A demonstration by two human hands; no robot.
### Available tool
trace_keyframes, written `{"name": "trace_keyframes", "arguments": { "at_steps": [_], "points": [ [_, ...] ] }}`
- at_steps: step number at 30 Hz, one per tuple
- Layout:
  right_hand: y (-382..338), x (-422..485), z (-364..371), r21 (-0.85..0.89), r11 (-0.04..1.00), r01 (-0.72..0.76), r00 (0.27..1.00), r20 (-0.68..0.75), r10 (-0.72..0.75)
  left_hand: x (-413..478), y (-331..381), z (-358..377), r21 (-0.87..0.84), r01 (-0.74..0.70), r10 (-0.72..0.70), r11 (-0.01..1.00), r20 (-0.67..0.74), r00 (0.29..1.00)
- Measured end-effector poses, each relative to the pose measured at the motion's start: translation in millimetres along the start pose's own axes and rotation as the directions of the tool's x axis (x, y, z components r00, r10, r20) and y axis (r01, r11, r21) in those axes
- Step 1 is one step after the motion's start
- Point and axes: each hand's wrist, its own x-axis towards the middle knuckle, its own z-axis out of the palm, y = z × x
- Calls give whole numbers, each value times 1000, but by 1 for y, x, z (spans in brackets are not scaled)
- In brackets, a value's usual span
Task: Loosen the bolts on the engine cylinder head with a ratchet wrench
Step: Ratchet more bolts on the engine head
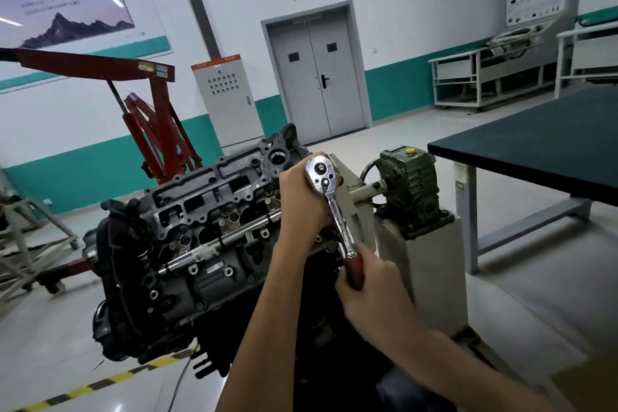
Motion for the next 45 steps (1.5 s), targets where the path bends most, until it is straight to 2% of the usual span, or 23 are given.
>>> {"name": "trace_keyframes", "arguments": {
  "at_steps": [3, 7, 10, 13, 16, 20, 23, 25, 28, 31, 33, 35, 37, 38, 40, 43, 45],
  "points": [
    [18, 20, -37, -235, 966, 110, 991, 106, -87, 3, 2, -3, 23, 21, -22, 1000, 49, 999],
    [28, 67, -91, -485, 823, 297, 940, 301, -162, 6, 1, -7, 22, 2, -4, 1000, 114, 993],
    [23, 104, -114, -631, 654, 416, 908, 323, -267, 8, 2, -10, 43, 0, -8, 999, 170, 985],
    [20, 114, -117, -670, 590, 452, 892, 331, -307, 10, 2, -13, 69, -14, -1, 997, 217, 976],
    [22, 91, -105, -604, 699, 383, 923, 284, -260, 7, 1, -12, 29, -15, 10, 999, 152, 988],
    [18, 30, -57, -429, 896, 111, 993, 93, -79, -9, 1, 5, -44, -56, 53, 997, -59, 997],
    [-3, -3, -5, -127, 992, -6, 1000, -17, 4, -11, 0, 11, -97, -67, 52, 993, -145, 988],
    [-11, -9, 15, 13, 1000, -12, 999, -46, 12, -7, -1, 7, -100, -69, 59, 993, -104, 993],
    [0, -1, 0, -51, 999, 8, 1000, -20, -9, -1, 0, 0, -34, -37, 36, 999, -36, 999],
    [21, 20, -41, -297, 949, 105, 991, 110, -75, 1, -1, -1, 31, -13, 13, 999, 1, 1000],
    [26, 45, -72, -443, 869, 223, 969, 201, -146, 1, 0, -4, 39, -16, 15, 999, 20, 1000],
    [23, 76, -97, -598, 730, 331, 942, 251, -221, 1, 3, -5, 28, -20, 19, 999, 42, 999],
    [16, 102, -111, -709, 610, 353, 935, 245, -257, 2, 6, -7, 10, -9, 8, 1000, 68, 998],
    [13, 109, -113, -733, 585, 348, 936, 241, -256, 3, 6, -8, 10, -1, 0, 1000, 82, 997],
    [11, 108, -111, -719, 604, 343, 939, 244, -242, 1, 3, -8, 2, 2, -2, 1000, 85, 996],
    [18, 68, -90, -586, 776, 232, 971, 190, -147, -5, 3, -5, -11, -22, 23, 1000, 4, 1000],
    [14, 35, -60, -469, 876, 112, 993, 84, -81, -8, 5, 3, -37, -23, 20, 999, -81, 996]
  ]
}}
